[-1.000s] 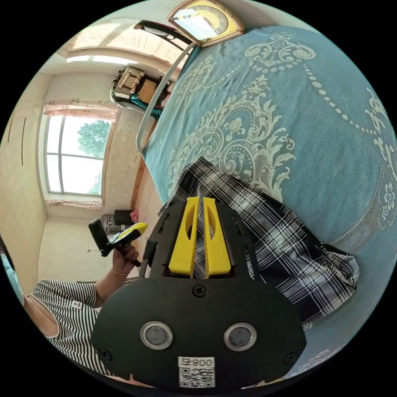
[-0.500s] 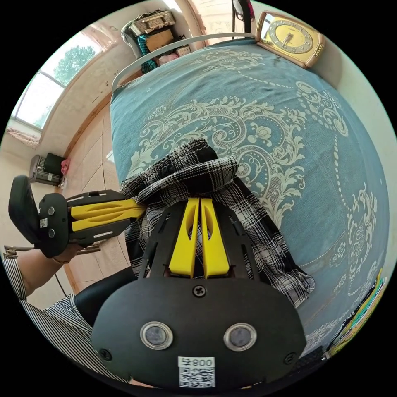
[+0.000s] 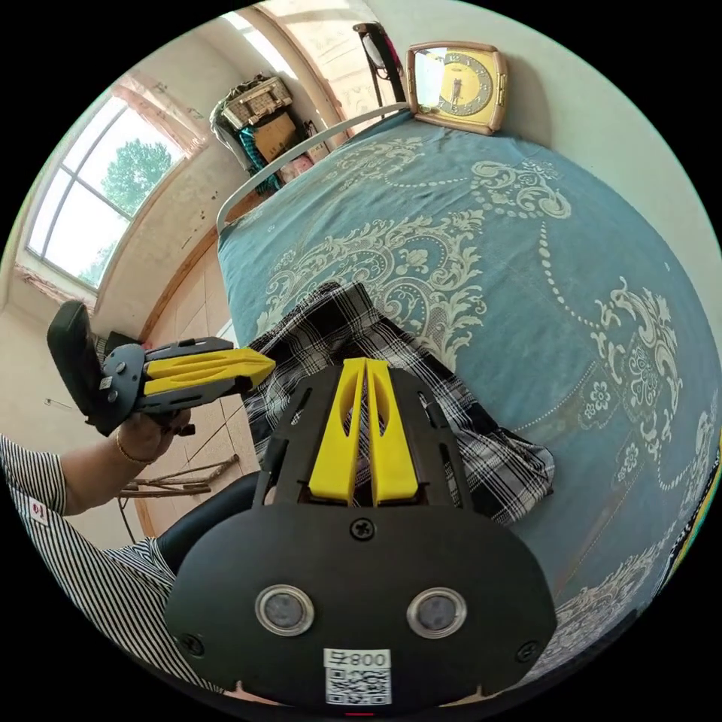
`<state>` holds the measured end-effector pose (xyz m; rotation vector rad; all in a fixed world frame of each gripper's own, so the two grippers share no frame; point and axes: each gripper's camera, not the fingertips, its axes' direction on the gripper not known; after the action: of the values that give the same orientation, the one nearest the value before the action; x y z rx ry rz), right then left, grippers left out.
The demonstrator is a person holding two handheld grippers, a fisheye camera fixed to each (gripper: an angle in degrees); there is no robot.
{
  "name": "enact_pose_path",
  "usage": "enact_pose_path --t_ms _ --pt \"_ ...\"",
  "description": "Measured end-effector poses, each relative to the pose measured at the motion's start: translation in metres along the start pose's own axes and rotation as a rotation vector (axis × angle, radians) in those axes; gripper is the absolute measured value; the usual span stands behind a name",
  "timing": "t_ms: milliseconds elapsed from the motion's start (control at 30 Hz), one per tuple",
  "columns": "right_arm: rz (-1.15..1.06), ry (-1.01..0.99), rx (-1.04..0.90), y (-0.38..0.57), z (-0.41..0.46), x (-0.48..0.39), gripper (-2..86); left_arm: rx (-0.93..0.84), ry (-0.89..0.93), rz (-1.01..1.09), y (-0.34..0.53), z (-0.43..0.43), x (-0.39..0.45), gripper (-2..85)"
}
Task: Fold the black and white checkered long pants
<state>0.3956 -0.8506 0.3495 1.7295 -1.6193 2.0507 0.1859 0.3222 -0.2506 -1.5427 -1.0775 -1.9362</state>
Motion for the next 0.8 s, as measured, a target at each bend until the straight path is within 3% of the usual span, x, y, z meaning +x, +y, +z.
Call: enact_pose_path --t_ms 100,200,333,600,800 --pt "0.101 0.03 -0.042 0.032 0.007 0.033 0.0 -0.064 -0.083 -0.012 -0.026 0.013 -0.006 0.2" --pt "0.199 0.052 -0.081 0.053 0.02 0.068 0.0 -0.081 0.004 -0.061 -0.037 0.018 -0.019 0.3" --pt "0.292 -0.088 -0.045 0.073 0.022 0.105 0.0 -0.053 0.105 -0.14 -0.042 0.009 -0.025 0.2" --pt "0.198 -0.15 0.069 0.145 -0.014 0.105 0.1 0.052 0.131 -0.144 -0.02 -0.044 0.016 0.1" --pt "0.202 -0.202 -0.073 0.22 0.025 0.102 0.2 -0.086 0.159 -0.176 -0.015 -0.022 0.038 0.2"
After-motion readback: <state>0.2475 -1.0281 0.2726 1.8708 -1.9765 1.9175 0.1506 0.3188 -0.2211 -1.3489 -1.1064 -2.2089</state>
